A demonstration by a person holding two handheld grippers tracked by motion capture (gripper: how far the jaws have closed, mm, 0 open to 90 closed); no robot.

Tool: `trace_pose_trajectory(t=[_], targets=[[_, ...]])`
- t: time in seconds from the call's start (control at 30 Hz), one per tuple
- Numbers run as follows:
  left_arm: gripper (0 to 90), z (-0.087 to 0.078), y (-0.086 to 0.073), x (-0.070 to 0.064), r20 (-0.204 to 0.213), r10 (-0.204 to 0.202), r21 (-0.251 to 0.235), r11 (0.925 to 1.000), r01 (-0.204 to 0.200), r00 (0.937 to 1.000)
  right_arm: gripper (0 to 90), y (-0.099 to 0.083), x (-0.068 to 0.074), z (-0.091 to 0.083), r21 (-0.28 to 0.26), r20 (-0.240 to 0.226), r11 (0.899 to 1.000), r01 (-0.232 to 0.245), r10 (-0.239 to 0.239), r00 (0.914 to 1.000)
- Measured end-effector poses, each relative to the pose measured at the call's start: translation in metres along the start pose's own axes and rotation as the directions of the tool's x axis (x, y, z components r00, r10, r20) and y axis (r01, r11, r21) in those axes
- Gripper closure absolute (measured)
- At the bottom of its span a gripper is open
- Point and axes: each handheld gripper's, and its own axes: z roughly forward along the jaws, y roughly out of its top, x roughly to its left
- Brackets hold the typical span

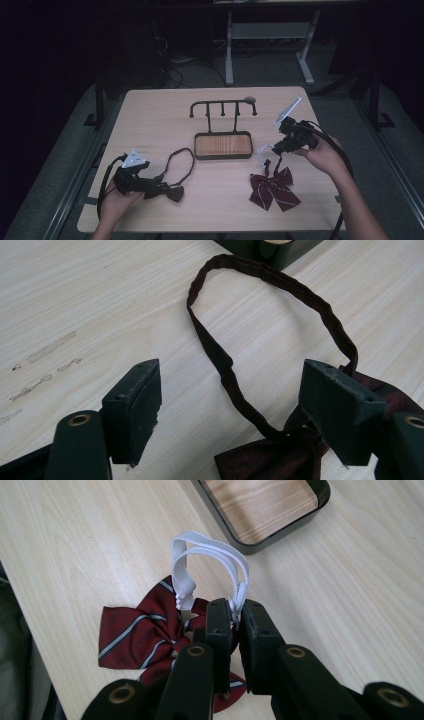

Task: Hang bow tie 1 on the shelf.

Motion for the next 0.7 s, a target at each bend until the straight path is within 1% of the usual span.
trace_pose_trajectory(t=[0.27,0.3,0.7], targets=[[25.6,0.001,0.0,-0.001,0.001,-0.001,-0.005,1.0,0.001,1.0,82.6,0.005,0.007,-0.012,-0.007,0.01,1.0,0.023,-0.023,0.9997],[25.6,0.0,0.0,0.0,0.0,0.004,-0.001,1.0,-0.004,1.0,82.5,0.007,0.008,-0.015,-0.006,0.013,1.0,0.027,-0.026,0.9996],[25.6,0.0,0.0,-0.001,0.0,0.002,-0.004,1.0,-0.002,1.0,82.6,0.018,0.014,-0.027,-0.01,0.027,0.999,0.048,-0.048,0.9985]])
